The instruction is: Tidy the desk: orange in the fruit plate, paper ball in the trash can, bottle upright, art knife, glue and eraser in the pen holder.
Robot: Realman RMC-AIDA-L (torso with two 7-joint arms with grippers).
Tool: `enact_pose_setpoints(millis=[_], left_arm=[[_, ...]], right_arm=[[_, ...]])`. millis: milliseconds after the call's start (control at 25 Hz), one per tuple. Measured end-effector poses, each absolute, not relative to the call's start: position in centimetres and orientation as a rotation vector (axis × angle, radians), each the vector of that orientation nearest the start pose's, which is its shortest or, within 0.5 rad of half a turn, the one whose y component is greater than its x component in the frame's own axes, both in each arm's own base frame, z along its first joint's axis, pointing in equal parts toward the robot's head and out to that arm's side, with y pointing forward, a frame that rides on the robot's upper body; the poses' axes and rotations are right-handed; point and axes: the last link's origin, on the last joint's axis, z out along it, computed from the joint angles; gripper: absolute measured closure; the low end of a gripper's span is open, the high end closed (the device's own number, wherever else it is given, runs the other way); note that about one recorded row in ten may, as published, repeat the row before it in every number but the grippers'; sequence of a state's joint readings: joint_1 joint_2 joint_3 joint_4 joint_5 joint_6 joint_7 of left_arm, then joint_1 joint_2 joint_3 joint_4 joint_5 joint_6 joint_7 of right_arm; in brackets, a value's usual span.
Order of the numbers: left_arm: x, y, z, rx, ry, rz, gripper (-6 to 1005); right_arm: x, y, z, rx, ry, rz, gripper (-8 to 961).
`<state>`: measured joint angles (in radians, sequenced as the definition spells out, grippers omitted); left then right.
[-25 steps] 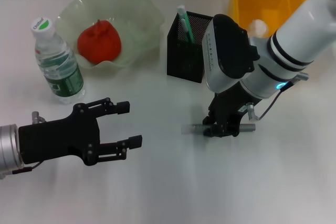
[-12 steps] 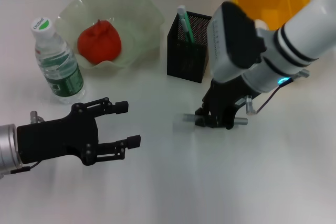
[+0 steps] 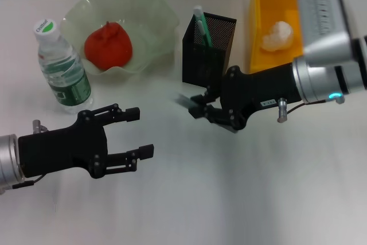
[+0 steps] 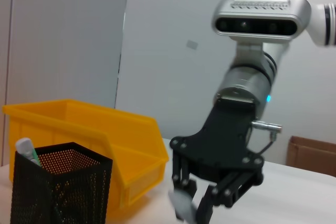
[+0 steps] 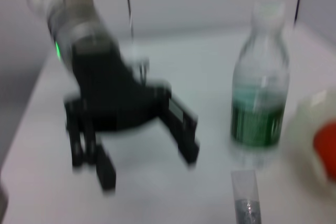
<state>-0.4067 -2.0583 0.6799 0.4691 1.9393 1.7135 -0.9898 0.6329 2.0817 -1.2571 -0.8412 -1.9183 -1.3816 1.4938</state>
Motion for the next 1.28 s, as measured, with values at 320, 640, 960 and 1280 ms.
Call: enact_pose_setpoints(millis=[320, 640, 960, 1280], left_arm=[[-28.8, 26.6, -1.6, -2.734, -0.391, -0.911, 199], [-28.5, 26.7, -1.9, -2.692, -0.409, -0.967, 199], [-28.3, 26.7, -2.1, -2.656, -0.409, -1.012, 199], [-28.0, 26.7, -2.2, -2.6, -0.387, -1.062, 199]], right_arm=[[20.1, 34.3, -4.3, -2.834, 0.248, 0.801, 808], [21.1, 34.0, -4.2, -2.614, 0.35, 1.059, 808], [21.1, 35.1, -2.5, -2.402, 0.461, 1.212, 811], [20.8, 36.9, -3.0, -2.305, 0.538, 1.205, 813]])
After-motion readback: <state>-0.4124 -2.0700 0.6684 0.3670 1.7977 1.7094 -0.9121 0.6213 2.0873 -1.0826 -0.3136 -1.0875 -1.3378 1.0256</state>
